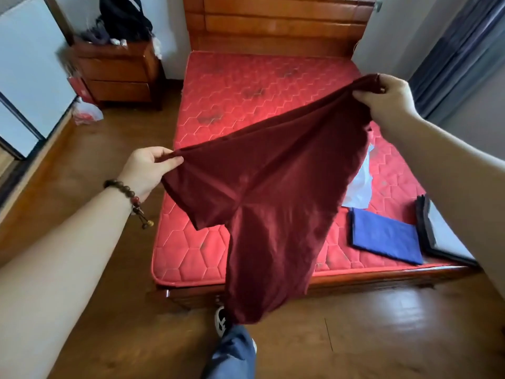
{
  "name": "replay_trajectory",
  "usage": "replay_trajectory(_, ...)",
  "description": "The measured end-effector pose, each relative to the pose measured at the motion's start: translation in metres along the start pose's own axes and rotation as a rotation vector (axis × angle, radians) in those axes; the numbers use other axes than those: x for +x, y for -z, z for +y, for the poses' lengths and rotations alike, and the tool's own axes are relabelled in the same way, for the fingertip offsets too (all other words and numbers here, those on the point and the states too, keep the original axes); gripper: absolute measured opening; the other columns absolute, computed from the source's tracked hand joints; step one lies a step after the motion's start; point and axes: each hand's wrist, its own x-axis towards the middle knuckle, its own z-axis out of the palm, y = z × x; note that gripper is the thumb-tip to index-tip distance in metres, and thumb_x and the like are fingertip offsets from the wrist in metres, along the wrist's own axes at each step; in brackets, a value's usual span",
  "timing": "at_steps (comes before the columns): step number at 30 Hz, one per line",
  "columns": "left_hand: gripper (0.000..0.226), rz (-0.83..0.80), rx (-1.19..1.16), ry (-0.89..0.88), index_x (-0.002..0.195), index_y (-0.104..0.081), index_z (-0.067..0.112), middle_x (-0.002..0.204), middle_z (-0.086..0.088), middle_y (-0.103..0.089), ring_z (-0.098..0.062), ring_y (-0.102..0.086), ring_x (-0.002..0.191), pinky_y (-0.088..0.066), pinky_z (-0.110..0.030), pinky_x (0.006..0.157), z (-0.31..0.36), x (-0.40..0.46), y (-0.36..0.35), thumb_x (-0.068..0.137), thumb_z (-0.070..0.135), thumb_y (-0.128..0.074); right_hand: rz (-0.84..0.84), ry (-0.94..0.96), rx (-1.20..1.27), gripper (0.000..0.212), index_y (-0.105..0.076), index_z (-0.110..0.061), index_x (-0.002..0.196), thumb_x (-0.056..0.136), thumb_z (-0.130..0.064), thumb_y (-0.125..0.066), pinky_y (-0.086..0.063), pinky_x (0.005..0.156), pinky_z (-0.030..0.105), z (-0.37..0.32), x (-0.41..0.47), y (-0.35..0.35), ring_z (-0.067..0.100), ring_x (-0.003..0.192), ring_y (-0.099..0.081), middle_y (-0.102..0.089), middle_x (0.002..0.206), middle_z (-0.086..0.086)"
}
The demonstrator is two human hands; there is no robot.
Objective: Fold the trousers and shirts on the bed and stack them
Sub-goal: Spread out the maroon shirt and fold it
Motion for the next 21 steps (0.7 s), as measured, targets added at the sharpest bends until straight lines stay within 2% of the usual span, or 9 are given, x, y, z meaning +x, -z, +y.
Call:
replay_trajectory(3,0.024,-0.005,0.074,0.048,0.079,-0.074,0.029,0.071,0.010,-0.072,-0.007,-0.065,0.068,-0.050,-0.029,0.074,-0.030,0.052,-0.013,0.063,0.046,-0.078,-0.025,-0.043,-0.082,0.015,-0.072,-0.022,0.087,0.075,-0.014,-0.074,-0.056,0.083,0.037,0.039,0.046,-0.033,0.015,0.080,-0.064,-0.069,0.084,0.001)
replay_trajectory(6,0.006,-0.007,0.155,0.115,0.077,-0.072,0.028,0.069,0.012,-0.071,-0.001,-0.062,0.064,-0.048,-0.023,0.068,-0.068,0.102,-0.033,0.077,0.033,-0.076,-0.050,-0.116,-0.146,0.018,-0.072,-0.019,0.090,0.074,-0.012,-0.075,-0.057,0.079,0.040,0.082,0.088,-0.069,0.014,0.072,-0.062,-0.066,0.076,-0.001)
replay_trajectory(8,0.009,-0.014,0.176,0.159,0.074,-0.071,0.025,0.070,0.010,-0.070,-0.006,-0.062,0.067,-0.048,-0.025,0.070,-0.096,0.130,-0.048,0.082,0.022,-0.074,-0.057,-0.173,-0.190,0.015,-0.071,-0.021,0.085,0.074,-0.012,-0.076,-0.057,0.078,0.044,0.111,0.109,-0.092,0.017,0.074,-0.062,-0.067,0.076,0.001)
replay_trajectory(10,0.005,-0.029,0.199,0.207,0.080,-0.072,0.019,0.076,-0.002,-0.071,-0.014,-0.062,0.072,-0.048,-0.030,0.073,-0.122,0.153,-0.062,0.084,0.017,-0.072,-0.057,-0.218,-0.227,0.014,-0.071,-0.020,0.085,0.073,-0.015,-0.076,-0.056,0.080,0.047,0.142,0.127,-0.116,0.021,0.079,-0.063,-0.070,0.085,0.010)
replay_trajectory(12,0.004,-0.034,0.229,0.237,0.084,-0.072,0.012,0.080,-0.010,-0.071,-0.018,-0.062,0.074,-0.049,-0.033,0.074,-0.145,0.171,-0.075,0.086,0.016,-0.070,-0.055,-0.253,-0.257,0.015,-0.072,-0.017,0.088,0.073,-0.019,-0.076,-0.056,0.079,0.045,0.171,0.140,-0.137,0.021,0.078,-0.063,-0.072,0.090,0.014)
replay_trajectory(13,0.004,-0.027,0.234,0.250,0.083,-0.071,0.012,0.078,-0.008,-0.071,-0.017,-0.061,0.073,-0.048,-0.031,0.073,-0.156,0.180,-0.082,0.086,0.015,-0.069,-0.050,-0.269,-0.274,0.016,-0.072,-0.015,0.088,0.074,-0.020,-0.075,-0.056,0.078,0.044,0.186,0.147,-0.147,0.020,0.076,-0.062,-0.071,0.088,0.013)
replay_trajectory(15,0.004,-0.005,0.232,0.262,0.084,-0.070,0.014,0.072,0.003,-0.067,-0.011,-0.059,0.069,-0.045,-0.016,0.066,-0.176,0.196,-0.095,0.087,0.014,-0.068,-0.044,-0.294,-0.284,0.018,-0.071,-0.009,0.089,0.075,-0.019,-0.075,-0.055,0.078,0.050,0.215,0.160,-0.166,0.019,0.075,-0.058,-0.068,0.083,0.011)
replay_trajectory(17,0.004,0.023,0.248,0.263,0.086,-0.070,0.013,0.073,0.005,-0.065,-0.006,-0.056,0.067,-0.038,-0.004,0.057,-0.193,0.211,-0.106,0.088,0.014,-0.066,-0.052,-0.308,-0.303,0.019,-0.070,-0.006,0.090,0.076,-0.019,-0.074,-0.054,0.078,0.054,0.242,0.175,-0.183,0.021,0.076,-0.059,-0.067,0.083,0.012)
replay_trajectory(21,0.013,0.081,0.320,0.262,0.089,-0.070,0.006,0.081,-0.003,-0.067,-0.016,-0.058,0.077,-0.033,-0.019,0.062,-0.230,0.244,-0.126,0.091,0.017,-0.063,-0.092,-0.307,-0.358,0.022,-0.070,-0.007,0.093,0.077,-0.023,-0.073,-0.055,0.079,0.049,0.291,0.209,-0.217,0.026,0.079,-0.064,-0.071,0.090,0.016)
